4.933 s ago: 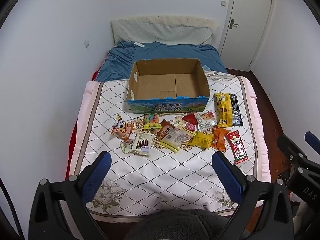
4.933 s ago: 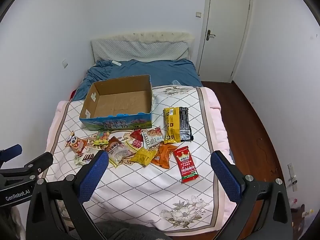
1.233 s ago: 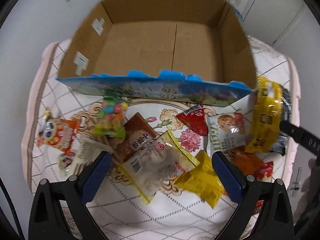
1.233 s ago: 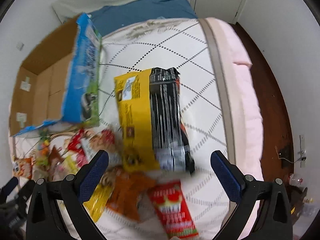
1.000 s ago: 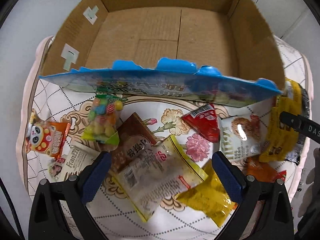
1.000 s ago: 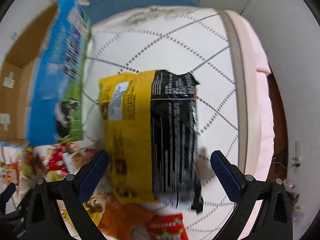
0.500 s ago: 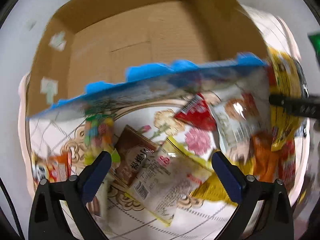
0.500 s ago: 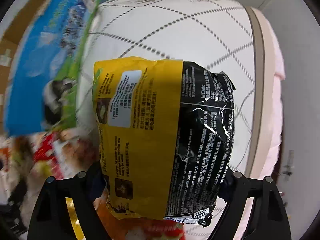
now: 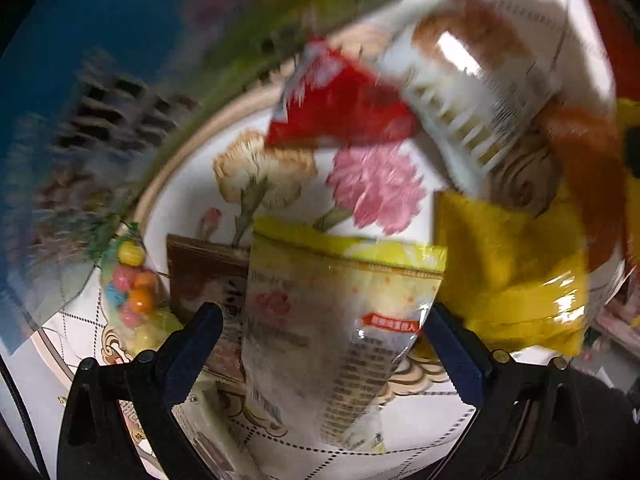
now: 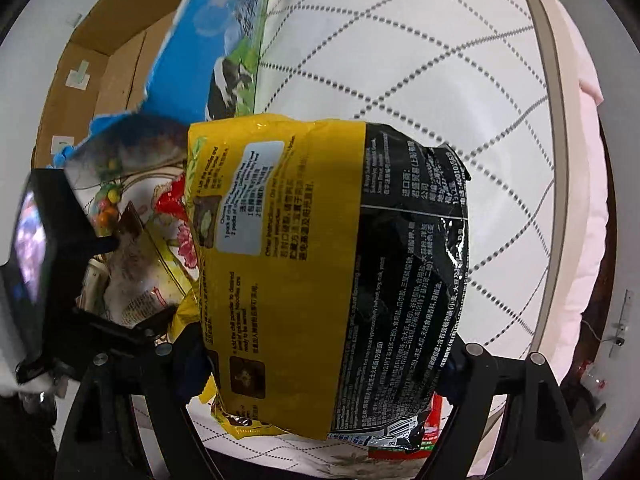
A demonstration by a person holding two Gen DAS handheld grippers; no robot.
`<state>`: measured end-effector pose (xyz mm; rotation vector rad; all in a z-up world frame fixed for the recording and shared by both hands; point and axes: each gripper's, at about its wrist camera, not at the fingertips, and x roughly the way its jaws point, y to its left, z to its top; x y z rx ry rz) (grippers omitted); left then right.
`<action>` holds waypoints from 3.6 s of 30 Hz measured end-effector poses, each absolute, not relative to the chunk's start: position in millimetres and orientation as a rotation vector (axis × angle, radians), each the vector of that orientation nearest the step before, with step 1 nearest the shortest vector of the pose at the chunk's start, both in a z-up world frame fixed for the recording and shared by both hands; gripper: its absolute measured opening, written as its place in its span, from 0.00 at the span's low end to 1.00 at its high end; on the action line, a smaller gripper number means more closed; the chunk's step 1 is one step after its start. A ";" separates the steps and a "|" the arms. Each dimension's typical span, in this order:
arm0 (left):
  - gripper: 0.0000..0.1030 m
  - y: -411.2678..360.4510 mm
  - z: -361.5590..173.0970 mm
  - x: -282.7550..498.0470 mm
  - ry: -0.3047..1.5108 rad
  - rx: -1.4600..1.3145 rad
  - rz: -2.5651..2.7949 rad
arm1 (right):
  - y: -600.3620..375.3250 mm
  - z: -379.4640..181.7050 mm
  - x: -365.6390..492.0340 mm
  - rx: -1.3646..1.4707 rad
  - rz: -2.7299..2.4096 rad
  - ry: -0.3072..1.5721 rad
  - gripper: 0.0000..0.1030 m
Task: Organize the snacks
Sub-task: 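Grasp the clear cake packet with the left gripper while the right grasps the yellow-black bag, then carry both packets into the cardboard box and open both grippers, then grasp the Franzzi cookie pack with the left gripper while the right grasps the yellow packet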
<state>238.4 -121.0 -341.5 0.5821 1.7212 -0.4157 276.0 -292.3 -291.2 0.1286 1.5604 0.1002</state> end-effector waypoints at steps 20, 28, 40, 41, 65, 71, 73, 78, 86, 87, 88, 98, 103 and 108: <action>0.51 -42.9 -258.9 205.7 1.579 0.242 -0.149 | -258.3 -282.5 260.9 0.181 0.166 1.534 0.86; 0.51 8.9 -167.9 187.8 1.429 0.058 -0.086 | -253.7 -238.6 238.8 0.242 0.209 1.460 0.86; 0.51 9.6 -103.9 310.7 1.257 -0.087 -0.086 | -198.4 -144.1 305.2 0.250 0.227 1.281 0.86; 0.51 9.0 -103.5 324.5 1.256 -0.092 -0.085 | -189.4 -141.5 319.4 0.246 0.221 1.273 0.85; 0.69 26.5 -239.9 438.3 1.555 -0.128 -0.086 | -117.6 -285.9 471.5 0.050 0.075 1.530 0.91; 0.84 26.9 -224.1 423.5 1.494 -0.100 -0.052 | -120.2 -276.4 466.1 0.079 0.101 1.499 0.95; 0.86 25.9 -216.6 416.1 1.470 -0.085 -0.051 | -123.0 -273.2 462.6 0.064 0.097 1.481 0.95; 0.86 28.9 -197.8 397.1 1.425 -0.092 -0.061 | -116.0 -248.1 455.8 0.047 0.084 1.439 0.97; 0.86 33.0 -158.4 369.5 1.282 -0.053 -0.040 | -127.0 -196.8 417.6 0.050 0.047 1.292 0.97; 0.86 31.8 -154.8 364.9 1.267 -0.047 -0.035 | -127.1 -192.1 412.6 0.049 0.042 1.274 0.97; 0.86 33.1 -150.8 359.9 1.249 -0.049 -0.030 | -126.9 -189.5 409.2 0.043 0.035 1.260 0.97; 0.86 36.1 -108.0 313.7 1.104 -0.015 -0.004 | -119.1 -150.2 357.9 -0.014 0.014 1.117 0.97; 0.86 37.3 -84.2 288.1 1.051 -0.017 -0.002 | -118.2 -132.2 332.9 0.005 0.026 1.082 0.97; 0.86 38.4 -68.8 266.0 1.021 -0.022 -0.001 | -114.0 -117.6 309.6 0.004 0.034 1.050 0.97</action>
